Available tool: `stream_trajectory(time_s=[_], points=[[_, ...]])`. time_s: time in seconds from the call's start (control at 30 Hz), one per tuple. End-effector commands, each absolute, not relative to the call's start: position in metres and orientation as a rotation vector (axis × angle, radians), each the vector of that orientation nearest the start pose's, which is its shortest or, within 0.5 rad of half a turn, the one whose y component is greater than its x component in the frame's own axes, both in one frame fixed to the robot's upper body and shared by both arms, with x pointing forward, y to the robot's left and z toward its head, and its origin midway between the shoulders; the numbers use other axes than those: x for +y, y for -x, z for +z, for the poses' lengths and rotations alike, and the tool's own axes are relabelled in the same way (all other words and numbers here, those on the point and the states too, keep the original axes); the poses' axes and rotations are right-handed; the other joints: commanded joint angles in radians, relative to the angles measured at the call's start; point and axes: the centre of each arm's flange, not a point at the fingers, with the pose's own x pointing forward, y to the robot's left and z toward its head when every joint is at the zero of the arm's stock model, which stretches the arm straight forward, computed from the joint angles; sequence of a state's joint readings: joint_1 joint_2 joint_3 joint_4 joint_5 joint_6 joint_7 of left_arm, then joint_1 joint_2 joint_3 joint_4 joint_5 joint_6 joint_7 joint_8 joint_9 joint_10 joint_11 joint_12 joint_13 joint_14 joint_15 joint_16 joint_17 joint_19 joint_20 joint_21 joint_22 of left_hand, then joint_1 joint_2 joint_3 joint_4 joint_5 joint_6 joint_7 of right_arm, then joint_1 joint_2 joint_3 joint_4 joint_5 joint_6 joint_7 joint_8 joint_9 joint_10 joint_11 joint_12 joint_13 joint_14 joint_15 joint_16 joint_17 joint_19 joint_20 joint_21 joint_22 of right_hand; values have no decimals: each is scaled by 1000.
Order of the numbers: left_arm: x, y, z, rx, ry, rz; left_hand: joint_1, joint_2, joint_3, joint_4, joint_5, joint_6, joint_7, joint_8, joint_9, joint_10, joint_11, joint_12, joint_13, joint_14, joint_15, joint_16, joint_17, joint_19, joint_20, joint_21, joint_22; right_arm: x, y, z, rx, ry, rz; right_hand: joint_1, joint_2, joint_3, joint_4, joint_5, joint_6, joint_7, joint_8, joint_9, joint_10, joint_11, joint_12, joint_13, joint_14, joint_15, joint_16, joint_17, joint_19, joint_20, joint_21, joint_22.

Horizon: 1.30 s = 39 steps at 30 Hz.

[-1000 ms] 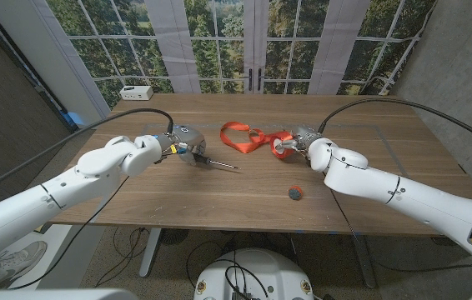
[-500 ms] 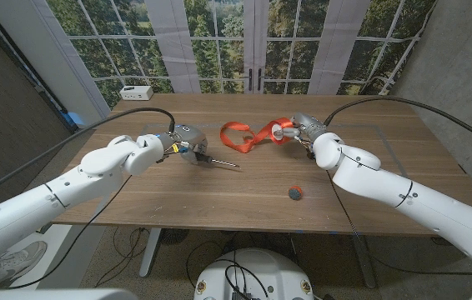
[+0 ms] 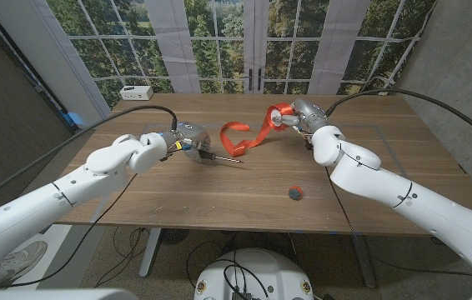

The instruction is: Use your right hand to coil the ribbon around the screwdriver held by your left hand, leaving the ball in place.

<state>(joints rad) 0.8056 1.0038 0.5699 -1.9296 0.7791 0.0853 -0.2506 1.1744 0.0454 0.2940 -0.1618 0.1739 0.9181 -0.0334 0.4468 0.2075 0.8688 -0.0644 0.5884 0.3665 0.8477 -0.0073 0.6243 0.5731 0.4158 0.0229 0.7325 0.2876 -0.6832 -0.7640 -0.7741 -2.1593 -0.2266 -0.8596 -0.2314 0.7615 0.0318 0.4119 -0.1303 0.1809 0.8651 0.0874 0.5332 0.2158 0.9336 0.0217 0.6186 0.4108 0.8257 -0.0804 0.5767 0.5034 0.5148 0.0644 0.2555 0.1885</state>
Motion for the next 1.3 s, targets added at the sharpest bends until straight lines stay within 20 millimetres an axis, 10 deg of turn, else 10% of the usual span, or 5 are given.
stream_trajectory(time_s=[0.03, 1.3], points=[[230, -571, 26, -591, -1809, -139, 88, 102, 28, 15, 5, 76, 20, 7, 50, 78, -69, -1, 266, 112, -220, -2, 6, -5, 2, 8, 2, -142, -522, 84, -584, 1080, -223, 152, 147, 7, 6, -2, 134, -44, 92, 109, 8, -5, 8, 0, 32, -37, 0, 6, 11, -1, 3, 2], [230, -570, 59, -582, -1560, -217, 87, 100, 33, 14, 4, 83, 31, 1, 57, 93, -67, -11, 275, 127, -216, -8, 16, -8, 6, 48, -9, -80, -496, 126, -765, 1092, -262, 156, 139, 15, 11, -3, 137, -52, 107, 99, 17, -14, 20, -7, 62, -47, -5, 30, 30, -1, 8, 2]])
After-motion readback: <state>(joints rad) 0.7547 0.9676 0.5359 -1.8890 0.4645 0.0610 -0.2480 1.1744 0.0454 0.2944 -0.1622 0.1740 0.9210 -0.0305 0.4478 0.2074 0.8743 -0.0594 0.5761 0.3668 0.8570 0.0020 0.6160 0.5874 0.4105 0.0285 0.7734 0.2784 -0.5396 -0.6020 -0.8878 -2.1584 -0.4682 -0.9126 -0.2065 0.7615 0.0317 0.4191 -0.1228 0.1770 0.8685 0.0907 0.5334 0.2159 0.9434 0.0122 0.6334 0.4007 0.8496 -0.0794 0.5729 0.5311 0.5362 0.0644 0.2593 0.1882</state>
